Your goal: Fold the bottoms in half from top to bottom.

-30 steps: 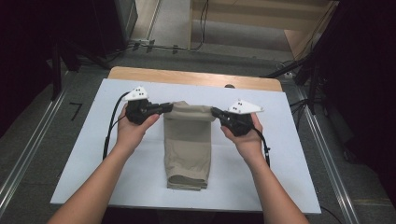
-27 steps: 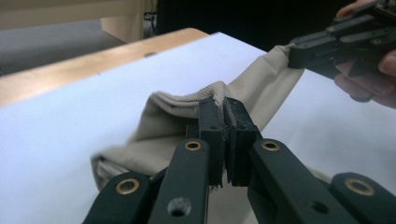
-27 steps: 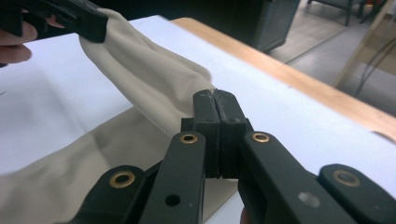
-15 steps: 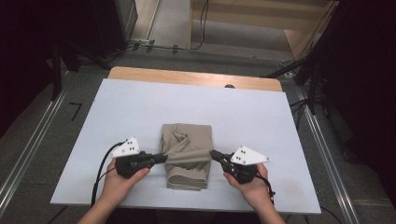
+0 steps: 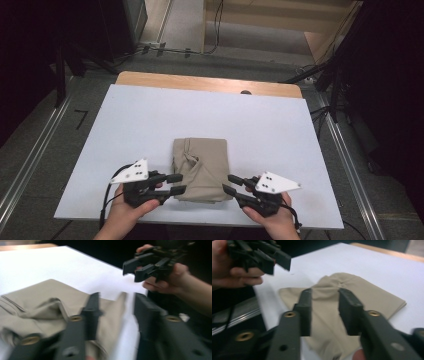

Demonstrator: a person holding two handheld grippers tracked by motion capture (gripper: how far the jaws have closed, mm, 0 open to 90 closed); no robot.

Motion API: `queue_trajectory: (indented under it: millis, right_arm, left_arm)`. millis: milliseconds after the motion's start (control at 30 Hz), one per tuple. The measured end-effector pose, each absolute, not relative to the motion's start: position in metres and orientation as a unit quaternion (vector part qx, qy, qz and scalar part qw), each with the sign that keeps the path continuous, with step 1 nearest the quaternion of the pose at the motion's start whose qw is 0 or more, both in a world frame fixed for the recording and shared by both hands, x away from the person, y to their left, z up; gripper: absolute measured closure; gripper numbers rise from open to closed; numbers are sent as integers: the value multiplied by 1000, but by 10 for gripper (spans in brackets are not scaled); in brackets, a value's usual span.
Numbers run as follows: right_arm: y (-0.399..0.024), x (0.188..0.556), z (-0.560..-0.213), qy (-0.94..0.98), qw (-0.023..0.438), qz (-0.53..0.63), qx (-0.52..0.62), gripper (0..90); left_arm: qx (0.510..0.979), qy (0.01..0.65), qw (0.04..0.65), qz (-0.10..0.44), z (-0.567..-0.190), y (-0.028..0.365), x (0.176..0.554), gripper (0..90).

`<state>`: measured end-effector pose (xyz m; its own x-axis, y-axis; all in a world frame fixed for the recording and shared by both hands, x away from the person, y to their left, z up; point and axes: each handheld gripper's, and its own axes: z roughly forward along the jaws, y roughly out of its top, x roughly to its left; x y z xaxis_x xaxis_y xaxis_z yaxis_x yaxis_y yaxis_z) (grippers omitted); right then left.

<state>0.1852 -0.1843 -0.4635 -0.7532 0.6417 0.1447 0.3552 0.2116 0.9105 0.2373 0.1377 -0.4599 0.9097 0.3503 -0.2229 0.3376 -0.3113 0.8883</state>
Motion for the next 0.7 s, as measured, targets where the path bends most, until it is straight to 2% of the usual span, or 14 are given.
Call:
queue_trajectory:
  millis: [33, 100, 133, 200, 367, 467, 533, 600, 700]
  right_arm:
    - [-177, 191, -468, 771, 143, 523, 334, 702]
    - [-163, 198, -480, 792, 156, 481, 341, 753]
    - [-158, 198, -487, 800, 151, 470, 343, 766]
    - [-151, 192, -498, 814, 135, 458, 331, 772]
    - [-149, 169, -516, 841, 104, 436, 303, 769]
    - [-150, 163, -517, 852, 97, 423, 291, 725]
    - [-152, 163, -511, 844, 85, 443, 290, 693]
    - [-157, 164, -500, 821, 78, 483, 294, 683]
    - [-161, 177, -491, 796, 109, 505, 316, 684]
  left_arm:
    - [817, 225, 530, 16, -466, 131, 240, 701]
    - [822, 231, 519, -20, -478, 123, 240, 776]
    - [834, 219, 506, -22, -483, 121, 236, 791]
    - [855, 207, 474, -13, -489, 122, 227, 806]
    - [881, 217, 416, -51, -513, 131, 210, 806]
    - [881, 200, 426, -55, -508, 130, 206, 754]
    - [850, 192, 484, -81, -492, 132, 207, 678]
    - [839, 193, 506, -55, -476, 129, 214, 633]
    - [834, 206, 512, -13, -467, 117, 235, 610]
